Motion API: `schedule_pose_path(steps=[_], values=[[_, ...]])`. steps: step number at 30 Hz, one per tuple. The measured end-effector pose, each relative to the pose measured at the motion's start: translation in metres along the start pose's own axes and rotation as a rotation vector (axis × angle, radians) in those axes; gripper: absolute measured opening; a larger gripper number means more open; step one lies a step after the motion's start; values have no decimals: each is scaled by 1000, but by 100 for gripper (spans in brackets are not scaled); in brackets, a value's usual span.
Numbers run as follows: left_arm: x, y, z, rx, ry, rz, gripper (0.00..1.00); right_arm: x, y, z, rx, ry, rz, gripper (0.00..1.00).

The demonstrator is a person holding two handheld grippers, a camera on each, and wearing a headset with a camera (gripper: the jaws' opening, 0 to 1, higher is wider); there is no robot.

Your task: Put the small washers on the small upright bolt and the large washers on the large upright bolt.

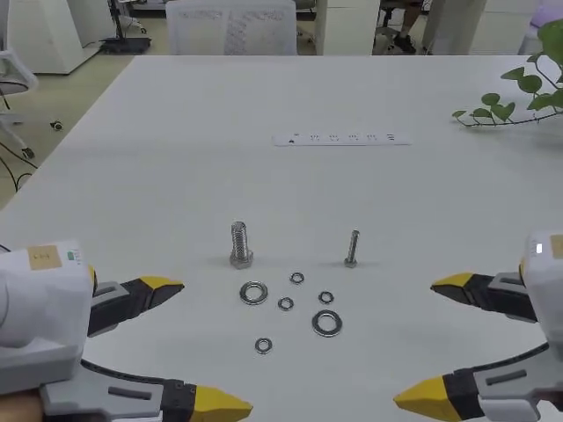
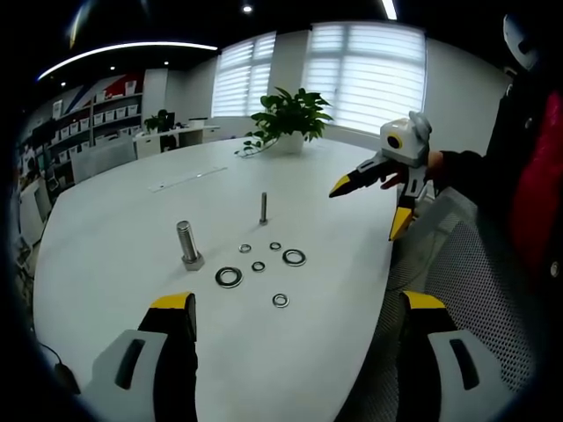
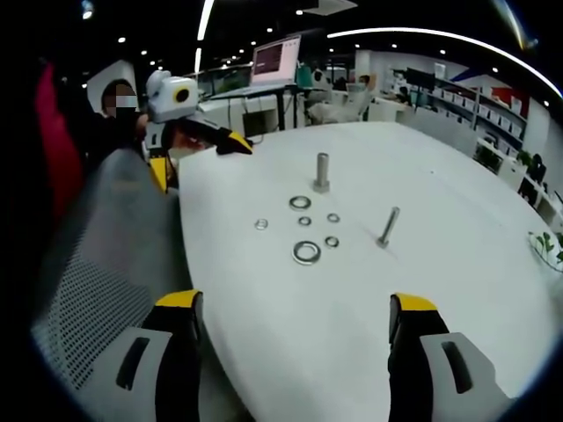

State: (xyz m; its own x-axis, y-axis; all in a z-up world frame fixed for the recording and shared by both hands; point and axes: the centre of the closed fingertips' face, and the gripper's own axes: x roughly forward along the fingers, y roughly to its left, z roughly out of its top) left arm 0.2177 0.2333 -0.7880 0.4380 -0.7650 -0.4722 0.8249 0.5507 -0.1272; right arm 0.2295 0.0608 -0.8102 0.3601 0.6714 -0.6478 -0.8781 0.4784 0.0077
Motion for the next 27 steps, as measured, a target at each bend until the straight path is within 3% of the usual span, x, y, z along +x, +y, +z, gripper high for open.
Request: schedule_pose_path(steps=[27], values=[[-1,0,0,-2,-8,-6,95,3,2,-2,-8,24,11,87]])
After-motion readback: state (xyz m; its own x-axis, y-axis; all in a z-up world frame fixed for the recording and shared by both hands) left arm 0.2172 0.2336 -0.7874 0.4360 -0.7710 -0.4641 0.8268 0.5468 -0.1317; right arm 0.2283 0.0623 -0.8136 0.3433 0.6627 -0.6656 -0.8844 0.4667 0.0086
